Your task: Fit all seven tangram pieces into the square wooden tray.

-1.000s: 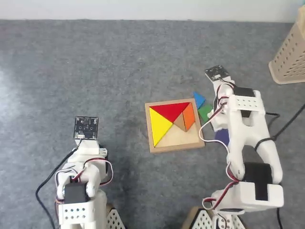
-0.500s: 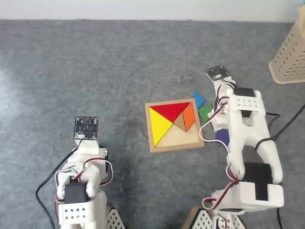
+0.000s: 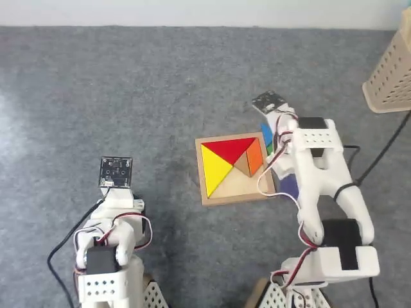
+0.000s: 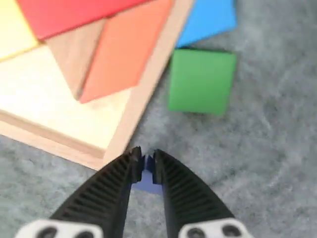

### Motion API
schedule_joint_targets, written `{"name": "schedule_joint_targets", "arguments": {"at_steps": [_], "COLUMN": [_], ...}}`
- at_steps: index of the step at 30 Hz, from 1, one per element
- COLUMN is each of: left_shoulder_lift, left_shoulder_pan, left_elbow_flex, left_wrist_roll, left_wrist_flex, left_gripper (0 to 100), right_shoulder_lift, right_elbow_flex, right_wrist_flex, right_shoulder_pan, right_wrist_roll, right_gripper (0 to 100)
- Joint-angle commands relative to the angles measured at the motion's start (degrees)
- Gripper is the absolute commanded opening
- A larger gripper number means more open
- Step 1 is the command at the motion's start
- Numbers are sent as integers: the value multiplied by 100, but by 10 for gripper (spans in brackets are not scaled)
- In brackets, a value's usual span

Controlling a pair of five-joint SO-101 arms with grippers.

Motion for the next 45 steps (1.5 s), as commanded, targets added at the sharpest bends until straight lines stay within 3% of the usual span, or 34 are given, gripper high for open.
{"name": "schedule_joint_targets", "arguments": {"at_steps": [1, 7, 13, 19, 25, 32, 45], "left_shoulder_lift": [-88, -88, -88, -88, -88, -88, -88], "left_shoulder_pan": [18, 18, 18, 18, 18, 18, 18], "left_elbow_flex": [-66, -66, -66, -66, -66, -66, -66], "left_wrist_roll": [44, 44, 44, 44, 44, 44, 44], "left_wrist_flex": [9, 9, 9, 9, 9, 9, 9], "left_gripper": [12, 12, 12, 12, 12, 12, 12], "right_shoulder_lift": [-330, -374, -382, -426, -1877, -3697, -2237], "right_elbow_flex": [-53, -70, -70, -53, 695, 2312, 2242], "right_wrist_flex": [-4, 57, 488, 532, 303, -470, -919], "right_shoulder_pan": [22, 189, 453, 971, 971, 338, 365], "right_wrist_roll": [-193, -1073, -1776, -2382, -2286, -2286, -2558], "right_gripper": [7, 20, 164, 128, 63, 112, 112]}}
